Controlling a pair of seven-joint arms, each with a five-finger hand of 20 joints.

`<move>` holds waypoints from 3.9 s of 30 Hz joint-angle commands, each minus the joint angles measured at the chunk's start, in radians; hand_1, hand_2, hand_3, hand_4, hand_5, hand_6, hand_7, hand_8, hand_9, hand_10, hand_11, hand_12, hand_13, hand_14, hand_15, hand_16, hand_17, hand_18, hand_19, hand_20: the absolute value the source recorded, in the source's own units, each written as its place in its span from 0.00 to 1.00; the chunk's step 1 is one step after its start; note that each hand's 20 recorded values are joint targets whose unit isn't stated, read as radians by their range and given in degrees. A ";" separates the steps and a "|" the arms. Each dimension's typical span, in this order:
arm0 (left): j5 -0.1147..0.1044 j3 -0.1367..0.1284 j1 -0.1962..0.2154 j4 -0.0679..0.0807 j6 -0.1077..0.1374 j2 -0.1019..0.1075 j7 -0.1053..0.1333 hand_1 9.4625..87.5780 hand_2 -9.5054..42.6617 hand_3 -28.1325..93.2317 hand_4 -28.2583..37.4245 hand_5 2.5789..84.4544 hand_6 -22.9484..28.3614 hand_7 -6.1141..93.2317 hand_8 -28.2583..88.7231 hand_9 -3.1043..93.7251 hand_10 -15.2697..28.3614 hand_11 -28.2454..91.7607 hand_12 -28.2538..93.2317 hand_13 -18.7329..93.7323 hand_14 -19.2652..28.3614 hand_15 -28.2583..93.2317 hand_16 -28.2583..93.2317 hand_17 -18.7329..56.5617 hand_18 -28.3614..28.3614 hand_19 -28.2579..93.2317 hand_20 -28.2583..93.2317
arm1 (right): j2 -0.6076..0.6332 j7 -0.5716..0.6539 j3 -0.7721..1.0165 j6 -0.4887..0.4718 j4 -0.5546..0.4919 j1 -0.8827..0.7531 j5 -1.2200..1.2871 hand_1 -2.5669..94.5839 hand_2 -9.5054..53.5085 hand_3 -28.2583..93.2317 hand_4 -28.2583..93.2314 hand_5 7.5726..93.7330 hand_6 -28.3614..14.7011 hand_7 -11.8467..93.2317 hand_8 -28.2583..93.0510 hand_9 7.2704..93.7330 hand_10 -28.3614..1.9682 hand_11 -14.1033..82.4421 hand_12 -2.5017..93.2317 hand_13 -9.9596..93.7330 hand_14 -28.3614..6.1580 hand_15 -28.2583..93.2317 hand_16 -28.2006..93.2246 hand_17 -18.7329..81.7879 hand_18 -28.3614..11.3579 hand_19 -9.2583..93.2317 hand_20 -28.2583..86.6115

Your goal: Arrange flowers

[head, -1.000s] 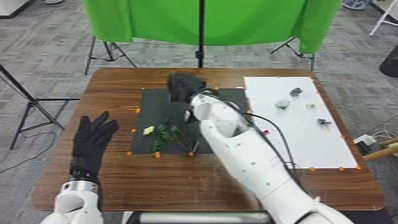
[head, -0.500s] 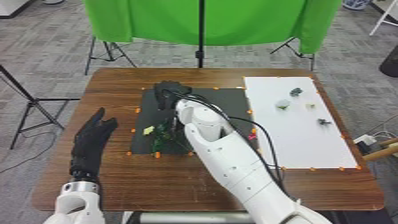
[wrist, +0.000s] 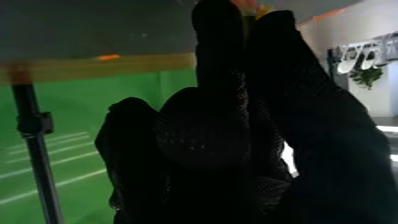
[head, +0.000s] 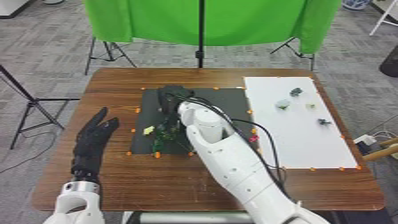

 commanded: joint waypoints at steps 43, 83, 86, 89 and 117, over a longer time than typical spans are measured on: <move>-0.004 -0.027 0.032 -0.011 -0.018 -0.020 -0.046 0.29 0.01 0.74 0.21 0.42 0.52 0.13 0.20 0.48 0.60 0.37 0.36 0.46 0.70 0.31 0.28 0.27 0.73 0.28 0.39 | 0.686 0.484 0.625 -0.102 -0.504 -0.496 0.433 0.40 0.00 0.73 0.12 0.58 0.59 0.24 0.18 0.67 0.33 0.33 0.28 0.80 0.49 0.75 0.48 0.68 0.26 0.99 0.68; -0.074 -0.005 0.025 -0.012 0.041 -0.014 -0.055 0.09 0.48 0.72 0.00 0.44 0.52 0.13 0.19 0.49 0.62 0.37 0.36 0.47 0.71 0.31 0.28 0.27 0.73 0.28 0.39 | 0.610 -0.055 -0.145 0.315 -0.551 -0.031 0.387 0.65 0.00 0.69 0.11 0.81 0.70 0.34 0.31 0.96 0.62 0.23 0.45 0.95 0.77 0.74 0.51 0.82 0.44 1.00 0.74; -0.073 -0.003 0.023 -0.013 0.045 -0.015 -0.054 0.09 0.56 0.69 0.00 0.45 0.52 0.13 0.19 0.49 0.63 0.37 0.36 0.47 0.71 0.31 0.28 0.27 0.73 0.29 0.39 | 0.570 -0.081 -0.178 0.260 -0.519 -0.023 0.359 0.65 0.00 0.69 0.10 0.80 0.71 0.36 0.31 0.95 0.62 0.23 0.45 0.94 0.77 0.74 0.51 0.81 0.45 1.00 0.74; -0.078 -0.002 0.019 -0.009 0.053 -0.013 -0.057 0.08 0.53 0.71 0.00 0.45 0.52 0.13 0.19 0.49 0.63 0.37 0.36 0.47 0.72 0.31 0.28 0.27 0.72 0.29 0.39 | 0.526 -0.142 -0.196 0.231 -0.458 -0.006 0.318 0.64 0.00 0.69 0.10 0.79 0.71 0.37 0.30 0.94 0.62 0.23 0.45 0.94 0.79 0.75 0.51 0.81 0.45 1.00 0.75; -0.069 0.003 0.013 -0.008 0.038 -0.012 -0.056 0.08 0.38 0.73 0.00 0.45 0.53 0.13 0.19 0.49 0.63 0.37 0.36 0.47 0.72 0.31 0.28 0.27 0.73 0.29 0.39 | 0.410 -0.200 -0.241 0.163 -0.325 -0.014 0.109 0.62 0.00 0.71 0.10 0.72 0.74 0.38 0.27 0.84 0.63 0.20 0.39 0.93 0.81 0.74 0.51 0.79 0.46 1.00 0.76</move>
